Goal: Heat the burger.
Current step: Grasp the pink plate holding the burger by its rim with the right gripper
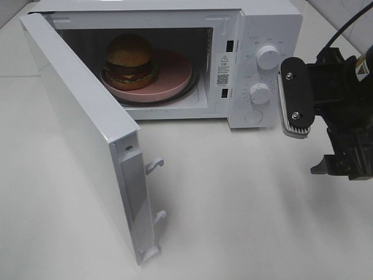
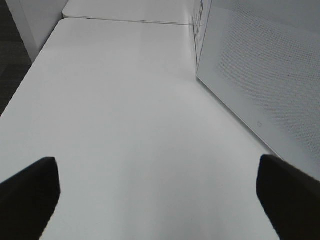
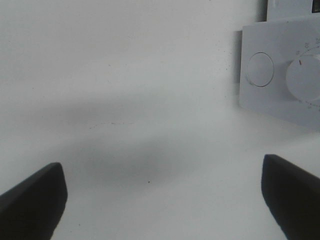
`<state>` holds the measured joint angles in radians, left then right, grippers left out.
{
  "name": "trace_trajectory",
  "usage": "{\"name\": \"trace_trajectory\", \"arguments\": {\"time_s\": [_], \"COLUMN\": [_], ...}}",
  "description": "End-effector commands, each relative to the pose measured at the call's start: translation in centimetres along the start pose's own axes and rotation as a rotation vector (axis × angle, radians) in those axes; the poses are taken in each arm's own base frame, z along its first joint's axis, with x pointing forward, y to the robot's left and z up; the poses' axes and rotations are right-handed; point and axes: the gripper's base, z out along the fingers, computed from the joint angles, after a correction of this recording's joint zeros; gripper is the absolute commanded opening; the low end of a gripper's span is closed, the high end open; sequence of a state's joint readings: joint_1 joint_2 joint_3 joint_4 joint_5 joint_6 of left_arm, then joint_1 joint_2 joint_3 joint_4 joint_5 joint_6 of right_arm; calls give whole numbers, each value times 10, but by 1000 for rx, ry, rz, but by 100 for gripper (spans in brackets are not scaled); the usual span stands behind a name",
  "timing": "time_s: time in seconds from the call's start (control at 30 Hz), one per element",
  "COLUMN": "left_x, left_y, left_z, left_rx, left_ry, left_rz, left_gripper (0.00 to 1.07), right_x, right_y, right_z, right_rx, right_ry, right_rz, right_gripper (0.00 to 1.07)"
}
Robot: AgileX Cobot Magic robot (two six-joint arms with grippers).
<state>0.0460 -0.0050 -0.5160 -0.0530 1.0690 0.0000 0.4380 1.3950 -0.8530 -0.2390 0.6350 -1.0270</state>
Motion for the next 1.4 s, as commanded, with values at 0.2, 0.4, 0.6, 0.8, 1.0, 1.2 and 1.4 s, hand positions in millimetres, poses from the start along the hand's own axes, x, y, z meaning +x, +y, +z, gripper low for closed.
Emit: {"name": "trace_trajectory", "arguments": {"time_s": [0.2, 0.4, 0.6, 0.8, 1.0, 1.2, 1.4], "left_x": [1, 1, 1, 1, 1, 1, 1], "left_y": [0, 0, 0, 0, 0, 0, 0], "left_z": [-2, -2, -2, -2, -2, -2, -2], "left_rx": [-2, -2, -2, -2, -2, -2, -2], "left_ry": [-12, -12, -12, -12, -12, -12, -12], "left_rz": [-2, -2, -2, -2, -2, -2, 3], "left_gripper": [100, 100, 100, 100, 100, 100, 100], "right_x": [-23, -48, -76, -103, -112, -135, -153], "right_y": [-14, -30, -43, -60, -70, -79, -85], "right_z": [2, 13, 26, 38, 47, 55, 67], "right_rx": [45, 48, 46, 76, 97, 154, 193], "right_ry": [16, 5, -14, -50, -66, -122, -170], "right_rz": [-53, -106, -149, -176, -178, -206, -219], "right_gripper": [99, 98, 96, 95, 94, 93, 92]}}
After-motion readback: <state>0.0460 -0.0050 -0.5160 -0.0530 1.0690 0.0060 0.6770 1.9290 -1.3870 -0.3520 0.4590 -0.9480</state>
